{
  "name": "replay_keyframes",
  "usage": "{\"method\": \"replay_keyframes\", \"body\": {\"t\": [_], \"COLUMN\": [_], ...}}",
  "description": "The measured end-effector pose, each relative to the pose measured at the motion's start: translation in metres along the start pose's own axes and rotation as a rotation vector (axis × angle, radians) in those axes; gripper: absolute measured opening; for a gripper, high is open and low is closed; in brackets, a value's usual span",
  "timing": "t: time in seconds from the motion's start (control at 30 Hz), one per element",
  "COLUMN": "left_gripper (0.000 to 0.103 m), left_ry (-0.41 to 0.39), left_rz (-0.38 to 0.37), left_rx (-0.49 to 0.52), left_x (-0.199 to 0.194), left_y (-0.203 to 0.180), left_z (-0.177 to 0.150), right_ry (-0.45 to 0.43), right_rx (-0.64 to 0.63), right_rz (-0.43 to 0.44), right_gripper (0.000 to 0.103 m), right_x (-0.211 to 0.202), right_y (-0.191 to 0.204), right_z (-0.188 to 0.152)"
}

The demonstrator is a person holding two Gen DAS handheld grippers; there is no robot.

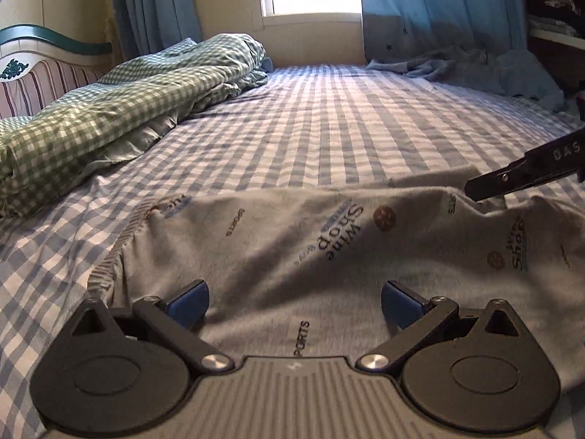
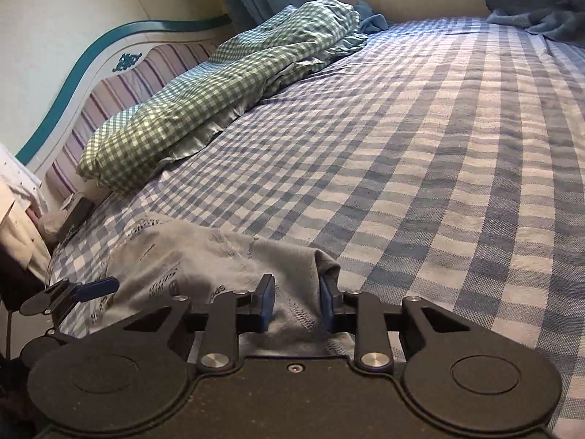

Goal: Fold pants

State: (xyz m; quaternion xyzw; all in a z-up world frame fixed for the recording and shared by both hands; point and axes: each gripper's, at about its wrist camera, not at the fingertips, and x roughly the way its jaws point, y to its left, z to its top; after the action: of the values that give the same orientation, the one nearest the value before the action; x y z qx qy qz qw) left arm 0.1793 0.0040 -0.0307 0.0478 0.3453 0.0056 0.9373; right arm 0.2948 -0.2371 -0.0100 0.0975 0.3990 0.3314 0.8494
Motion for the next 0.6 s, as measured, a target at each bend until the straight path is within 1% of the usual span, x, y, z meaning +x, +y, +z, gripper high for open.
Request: {"method": "replay_keyframes", "body": {"t": [0.07, 0.17, 0.2, 0.3, 0.37, 0.4, 0.43, 0.47, 0.5, 0.6], "left_gripper": [0.103, 0.103, 0.103, 0.103, 0.103, 0.103, 0.103, 0.103, 0.103, 0.103], "left_ry": [-0.012, -0.007, -0.008, -0.014, -0.013, -0.013, -0.014, -0.015, -0.015, -0.015], "left_rz": [-0.012, -0.023, -0.024, -0.021, -0.022, -0.025, -0.028, -0.031, -0.034, -0.041], "left_rx": [-0.02, -0.044, -0.047, -0.045, -0.047, -0.05, -0.053, -0.056, -0.061, -0.072], "left_x": [0.0, -0.001, -0.001, -0.001, -0.001, 0.0, -0.001, -0.001, -0.001, -0.001], "left_y": [0.004, 0.008, 0.008, 0.009, 0.008, 0.01, 0.01, 0.01, 0.011, 0.013], "left_z": [-0.004, -0.006, -0.006, -0.007, -0.007, -0.007, -0.007, -0.008, -0.009, -0.009], "right_ry": [0.014, 0.029, 0.027, 0.009, 0.007, 0.005, -0.001, -0.005, -0.014, -0.075], "right_rx": [0.029, 0.071, 0.089, 0.169, 0.22, 0.239, 0.258, 0.27, 0.276, 0.258], "right_rz": [0.027, 0.05, 0.06, 0.088, 0.088, 0.073, 0.04, 0.01, -0.02, -0.037], "right_gripper": [0.031, 0.035, 0.039, 0.045, 0.045, 0.042, 0.036, 0.014, 0.001, 0.0], "right_x": [0.0, 0.002, 0.002, 0.008, 0.017, 0.022, 0.026, 0.028, 0.028, 0.021], "right_y": [0.0, -0.003, -0.004, -0.01, -0.017, -0.021, -0.025, -0.027, -0.029, -0.029], "right_z": [-0.003, -0.002, 0.001, 0.01, 0.017, 0.02, 0.022, 0.024, 0.025, 0.03]}}
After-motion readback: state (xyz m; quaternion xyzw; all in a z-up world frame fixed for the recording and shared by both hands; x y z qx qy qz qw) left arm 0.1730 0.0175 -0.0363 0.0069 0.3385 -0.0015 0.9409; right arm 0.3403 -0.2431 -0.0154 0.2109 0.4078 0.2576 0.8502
